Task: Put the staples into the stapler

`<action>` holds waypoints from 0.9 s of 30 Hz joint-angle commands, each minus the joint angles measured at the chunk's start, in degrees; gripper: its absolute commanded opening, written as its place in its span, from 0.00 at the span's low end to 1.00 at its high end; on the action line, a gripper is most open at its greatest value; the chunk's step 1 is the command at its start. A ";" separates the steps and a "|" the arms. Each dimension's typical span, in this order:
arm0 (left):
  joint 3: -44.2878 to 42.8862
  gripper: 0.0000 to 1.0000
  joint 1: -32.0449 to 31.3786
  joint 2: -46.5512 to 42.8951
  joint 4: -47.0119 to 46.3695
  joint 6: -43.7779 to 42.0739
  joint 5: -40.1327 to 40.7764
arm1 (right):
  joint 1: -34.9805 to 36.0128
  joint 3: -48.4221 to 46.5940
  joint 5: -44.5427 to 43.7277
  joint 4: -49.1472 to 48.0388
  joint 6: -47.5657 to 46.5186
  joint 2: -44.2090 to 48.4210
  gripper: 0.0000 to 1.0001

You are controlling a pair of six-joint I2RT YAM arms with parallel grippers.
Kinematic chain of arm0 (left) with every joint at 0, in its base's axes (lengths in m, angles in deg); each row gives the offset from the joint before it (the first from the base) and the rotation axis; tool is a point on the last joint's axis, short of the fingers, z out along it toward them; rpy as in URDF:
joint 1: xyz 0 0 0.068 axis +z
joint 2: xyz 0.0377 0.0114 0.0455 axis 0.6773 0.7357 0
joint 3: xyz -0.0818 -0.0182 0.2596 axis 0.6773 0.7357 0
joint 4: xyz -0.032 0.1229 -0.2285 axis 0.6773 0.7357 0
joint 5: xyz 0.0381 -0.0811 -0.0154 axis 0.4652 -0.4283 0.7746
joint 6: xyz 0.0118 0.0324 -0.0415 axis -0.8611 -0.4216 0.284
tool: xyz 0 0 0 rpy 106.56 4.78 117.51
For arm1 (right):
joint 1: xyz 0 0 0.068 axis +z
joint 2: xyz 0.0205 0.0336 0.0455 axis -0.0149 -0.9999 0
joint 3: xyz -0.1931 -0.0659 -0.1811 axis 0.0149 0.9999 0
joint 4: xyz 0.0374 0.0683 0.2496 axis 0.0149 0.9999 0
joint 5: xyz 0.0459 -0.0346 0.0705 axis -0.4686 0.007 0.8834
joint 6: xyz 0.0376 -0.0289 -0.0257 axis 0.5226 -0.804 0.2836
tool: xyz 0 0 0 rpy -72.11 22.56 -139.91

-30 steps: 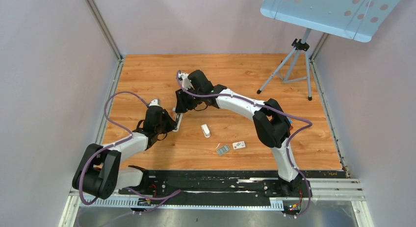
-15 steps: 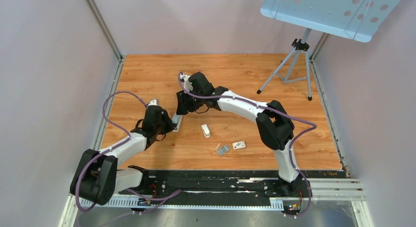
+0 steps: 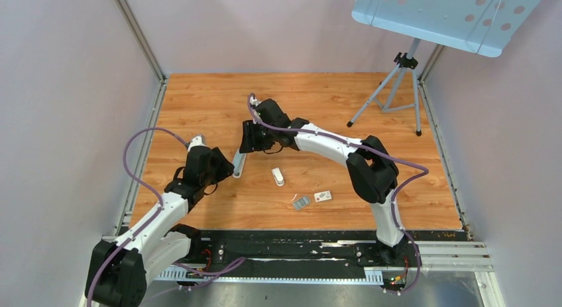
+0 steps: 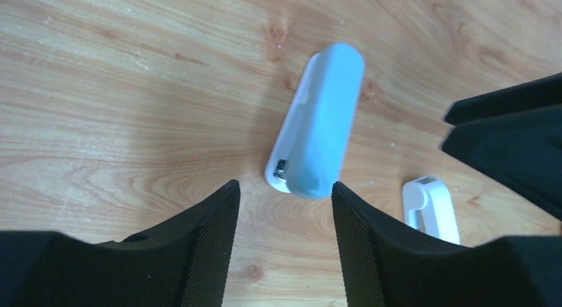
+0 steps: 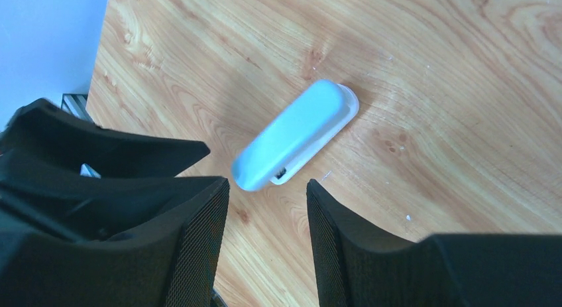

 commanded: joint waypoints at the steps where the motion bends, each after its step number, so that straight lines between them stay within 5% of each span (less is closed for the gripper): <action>1: -1.65 0.57 0.52 -2.85 0.81 -0.16 -0.09 | 1.29 0.41 -0.57 0.27 6.08 -3.03 0.51; 17: -2.28 0.31 1.31 8.32 -3.52 -2.95 -0.93 | 2.68 -1.18 1.28 -0.40 7.86 -9.72 0.42; 27: 1.50 0.23 1.31 12.83 -6.49 -1.03 -1.25 | 2.69 2.04 -0.49 -0.17 8.51 -10.83 0.38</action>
